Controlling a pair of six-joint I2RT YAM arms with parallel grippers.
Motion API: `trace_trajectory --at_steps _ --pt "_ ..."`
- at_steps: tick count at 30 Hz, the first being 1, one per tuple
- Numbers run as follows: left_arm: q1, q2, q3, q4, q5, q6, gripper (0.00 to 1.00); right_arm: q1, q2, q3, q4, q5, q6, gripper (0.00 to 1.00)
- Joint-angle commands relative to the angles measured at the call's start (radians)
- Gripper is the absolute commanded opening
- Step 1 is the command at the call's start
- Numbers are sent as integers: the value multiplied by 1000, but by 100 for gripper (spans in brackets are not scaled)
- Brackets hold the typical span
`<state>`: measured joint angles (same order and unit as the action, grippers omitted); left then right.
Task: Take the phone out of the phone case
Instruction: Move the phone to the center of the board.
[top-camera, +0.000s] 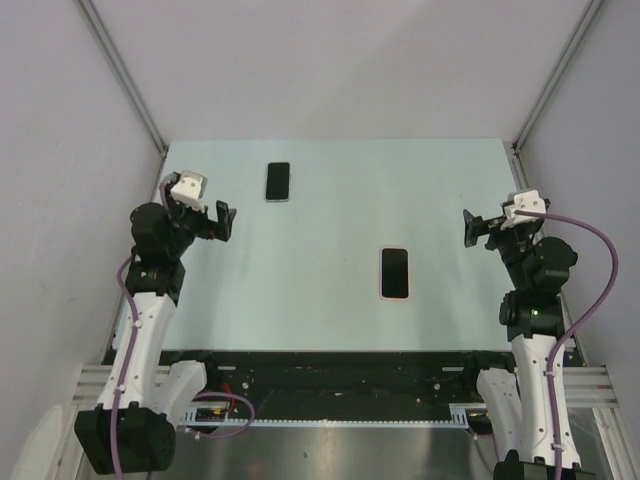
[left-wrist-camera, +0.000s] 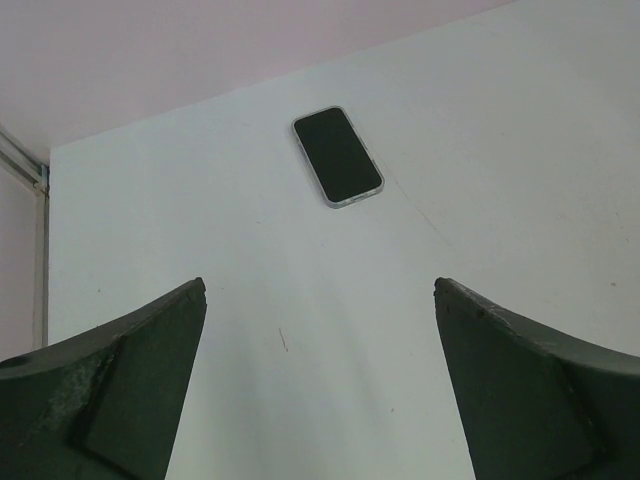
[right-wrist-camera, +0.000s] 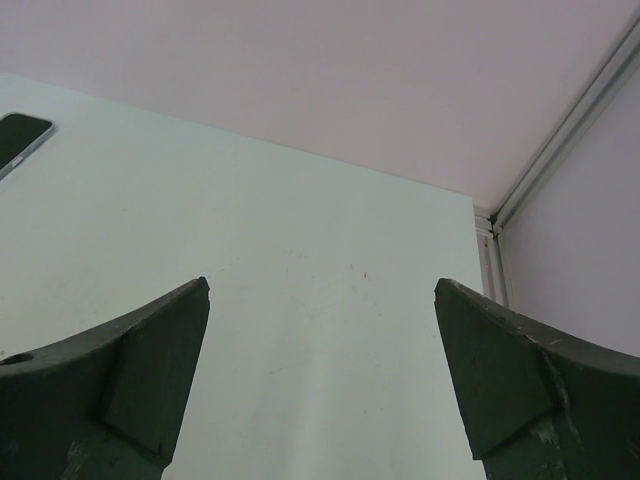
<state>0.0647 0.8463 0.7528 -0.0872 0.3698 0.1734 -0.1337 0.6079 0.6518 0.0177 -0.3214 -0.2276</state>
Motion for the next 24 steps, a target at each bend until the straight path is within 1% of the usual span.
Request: trace_trajectory --at_steps 1,3,5,6,7,9,11,17,20,24 --pt "-12 71 88 -17 34 -28 100 5 6 -4 14 -39 -27 100" --pt "-29 130 98 -19 3 -28 100 6 7 -7 16 -44 -33 100" --pt "-86 178 117 -17 -50 -28 100 6 13 -9 16 -51 -36 100" --pt "-107 227 131 -16 -115 -23 100 8 13 -9 11 -53 -39 100" --pt "-152 252 140 -16 -144 -18 100 8 16 -9 11 -57 -45 100" --pt "-193 305 173 -16 -207 -28 100 9 13 -12 13 -59 -50 100" --pt "-226 396 204 -16 -215 -49 100 8 15 -17 13 -62 -55 100" --pt "-243 630 359 -20 -198 -153 100 -4 10 -23 13 -85 -55 100" --pt "-246 723 431 -31 -171 -167 100 -14 7 -24 11 -88 -55 100" --pt "-249 825 540 -66 -149 -235 100 -35 1 -23 10 -108 -55 100"
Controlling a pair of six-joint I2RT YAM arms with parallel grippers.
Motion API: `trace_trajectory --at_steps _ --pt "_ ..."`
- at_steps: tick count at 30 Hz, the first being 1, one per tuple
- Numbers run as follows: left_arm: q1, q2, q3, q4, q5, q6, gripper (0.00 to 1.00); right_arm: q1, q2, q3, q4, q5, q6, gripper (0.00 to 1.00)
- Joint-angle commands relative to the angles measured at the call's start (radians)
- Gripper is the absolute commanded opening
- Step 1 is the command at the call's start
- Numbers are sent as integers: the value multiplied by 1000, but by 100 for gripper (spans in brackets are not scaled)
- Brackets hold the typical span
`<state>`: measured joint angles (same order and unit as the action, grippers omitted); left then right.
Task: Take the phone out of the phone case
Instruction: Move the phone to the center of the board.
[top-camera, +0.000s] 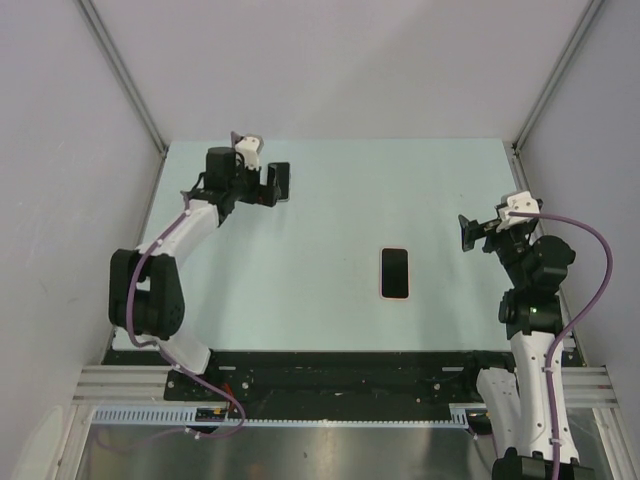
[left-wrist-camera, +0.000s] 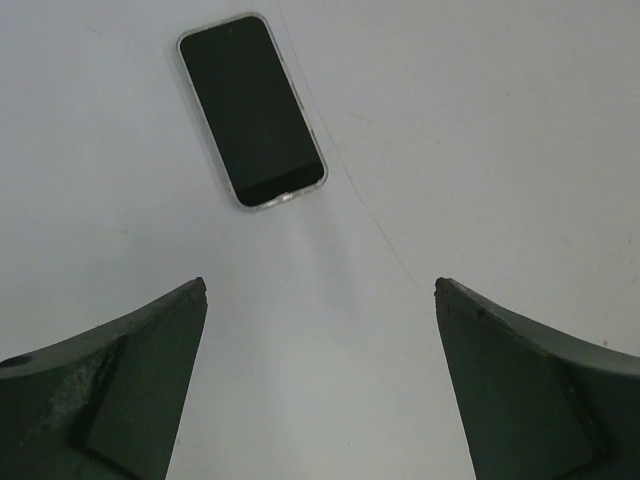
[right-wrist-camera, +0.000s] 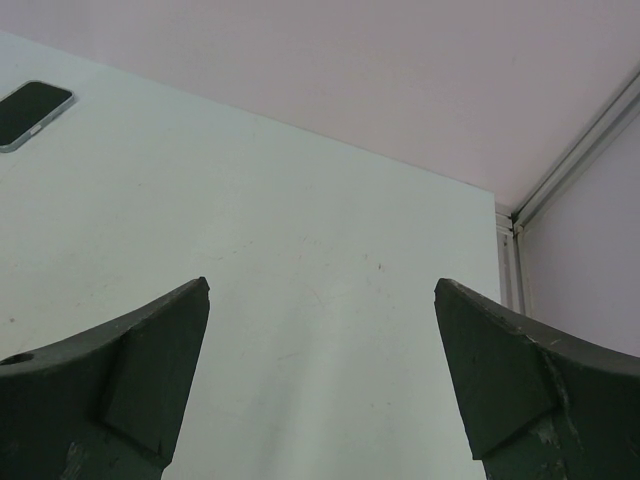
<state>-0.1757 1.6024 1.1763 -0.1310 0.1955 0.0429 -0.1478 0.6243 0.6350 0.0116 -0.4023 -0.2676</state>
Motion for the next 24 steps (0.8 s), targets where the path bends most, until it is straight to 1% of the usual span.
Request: trace_trajectory --at_steps 1,4,5,6,8,9,10,12,13,19,24 --pt "-11 92 135 -28 27 -112 100 -27 -14 -8 13 -29 -13 100" --pt "-24 177 218 -68 -4 -147 100 -47 -21 -8 13 -47 -7 100" --pt "-28 198 242 -84 -51 -150 100 -58 -23 -8 13 -50 -4 100" --pt "-39 249 294 -119 -79 -161 100 -62 -23 -8 11 -56 -1 100" --pt "-47 303 345 -154 -119 -166 100 -71 -23 -8 13 -58 4 100" --pt "-53 326 389 -183 -161 -179 100 -76 -23 -6 13 -59 4 100" --pt "-54 367 407 -196 -180 -187 100 -79 -23 -8 13 -59 5 100" --pt "-61 398 439 -208 -192 -201 100 -79 -23 -8 14 -55 4 100" --pt "-64 424 445 -211 -224 -205 100 -81 -21 -6 14 -53 4 100" --pt "-88 502 520 -246 -329 -215 100 -90 -20 -8 14 -49 1 100" --pt "-103 582 589 -297 -350 -212 100 -93 -20 -6 14 -46 -1 100"
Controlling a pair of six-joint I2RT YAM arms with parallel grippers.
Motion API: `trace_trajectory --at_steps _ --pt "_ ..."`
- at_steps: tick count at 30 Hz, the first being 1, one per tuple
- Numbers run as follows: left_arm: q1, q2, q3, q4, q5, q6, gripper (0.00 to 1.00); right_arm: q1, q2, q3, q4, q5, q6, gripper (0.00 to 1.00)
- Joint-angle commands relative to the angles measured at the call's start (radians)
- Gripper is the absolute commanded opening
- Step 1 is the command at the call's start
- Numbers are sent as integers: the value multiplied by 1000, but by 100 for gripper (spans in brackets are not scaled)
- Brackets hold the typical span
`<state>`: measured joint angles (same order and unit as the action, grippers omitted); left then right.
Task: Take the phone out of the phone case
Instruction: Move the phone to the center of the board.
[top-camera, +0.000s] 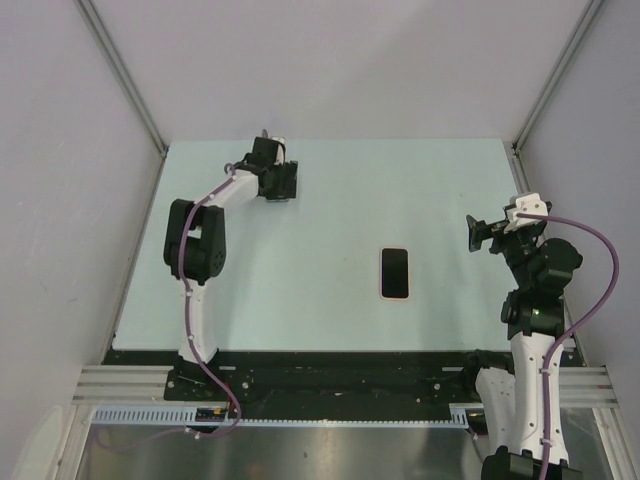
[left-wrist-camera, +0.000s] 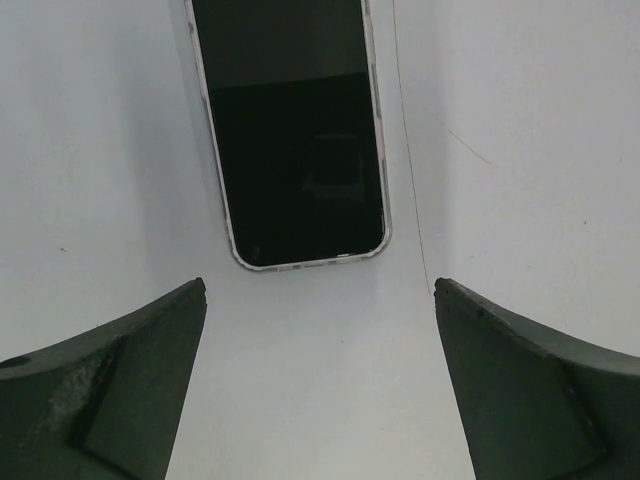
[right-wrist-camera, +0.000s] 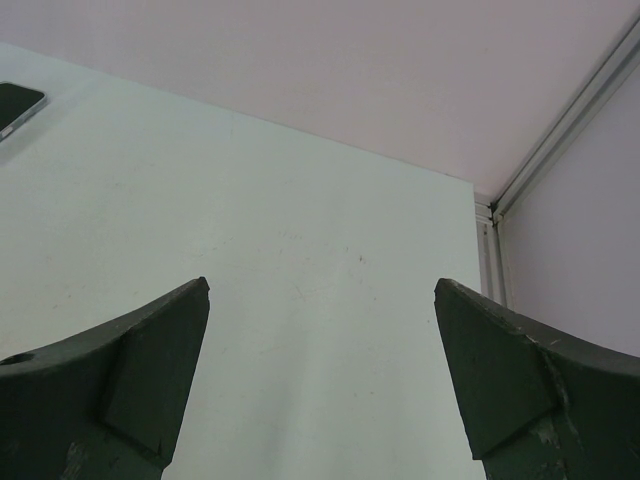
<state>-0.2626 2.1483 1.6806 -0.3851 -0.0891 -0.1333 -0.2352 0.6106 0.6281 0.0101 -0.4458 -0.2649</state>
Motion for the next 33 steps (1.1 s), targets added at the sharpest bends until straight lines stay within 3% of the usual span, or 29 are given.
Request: trace_trajectory --at_steps 1,33 --pt "-18 44 94 -47 -72 -32 100 -6 -8 -1 16 -2 -4 100" --pt "-13 222 300 -130 -72 -72 100 -12 0 -1 18 9 -14 100"
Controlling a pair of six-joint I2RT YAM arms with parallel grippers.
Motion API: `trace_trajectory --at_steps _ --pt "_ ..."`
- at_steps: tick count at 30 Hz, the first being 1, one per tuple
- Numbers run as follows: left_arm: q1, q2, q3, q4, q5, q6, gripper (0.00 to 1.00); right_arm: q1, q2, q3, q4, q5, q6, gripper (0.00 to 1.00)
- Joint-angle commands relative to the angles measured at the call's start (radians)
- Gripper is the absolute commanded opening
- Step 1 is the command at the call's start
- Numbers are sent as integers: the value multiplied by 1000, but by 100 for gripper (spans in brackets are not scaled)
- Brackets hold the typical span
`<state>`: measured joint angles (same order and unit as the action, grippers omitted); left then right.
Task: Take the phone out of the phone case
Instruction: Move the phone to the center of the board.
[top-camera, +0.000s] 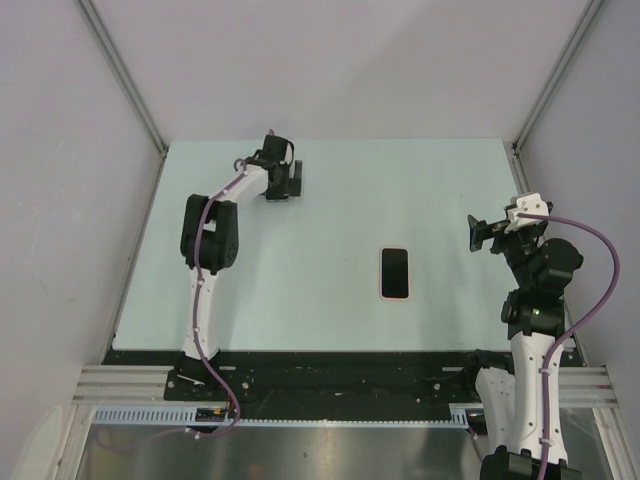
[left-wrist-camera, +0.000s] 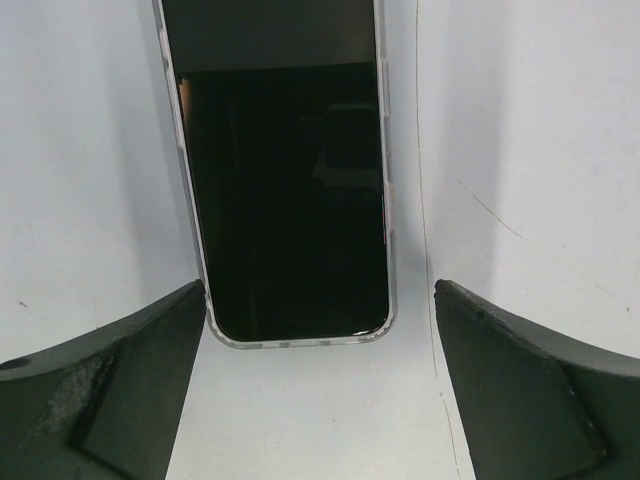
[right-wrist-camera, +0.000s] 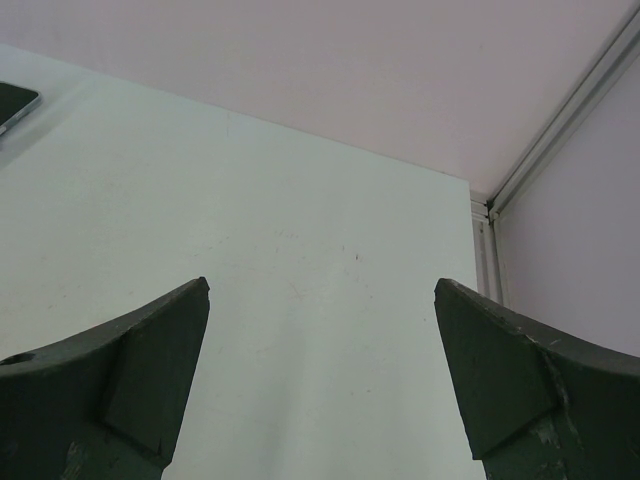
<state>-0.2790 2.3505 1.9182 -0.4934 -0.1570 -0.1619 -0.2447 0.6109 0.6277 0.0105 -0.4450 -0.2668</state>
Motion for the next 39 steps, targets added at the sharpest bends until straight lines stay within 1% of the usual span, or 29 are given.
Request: trace_trajectory --at_steps 1,7,13,16,22,31,39 --pt "4 24 67 -27 -1 -50 100 -2 0 0 16 8 -12 100" --pt "21 30 82 -31 17 -89 100 -2 3 0 16 9 -17 100" --pt "49 20 90 -30 105 -143 100 4 12 0 17 19 -25 100" --pt "54 21 96 -31 114 -151 100 5 12 0 17 22 -26 100" --pt "52 18 96 -30 106 -156 100 4 12 0 16 23 -26 100" --pt "28 47 107 -30 31 -119 100 2 9 0 17 25 -28 100" --pt "20 59 93 -33 24 -119 100 -2 10 0 16 23 -28 100"
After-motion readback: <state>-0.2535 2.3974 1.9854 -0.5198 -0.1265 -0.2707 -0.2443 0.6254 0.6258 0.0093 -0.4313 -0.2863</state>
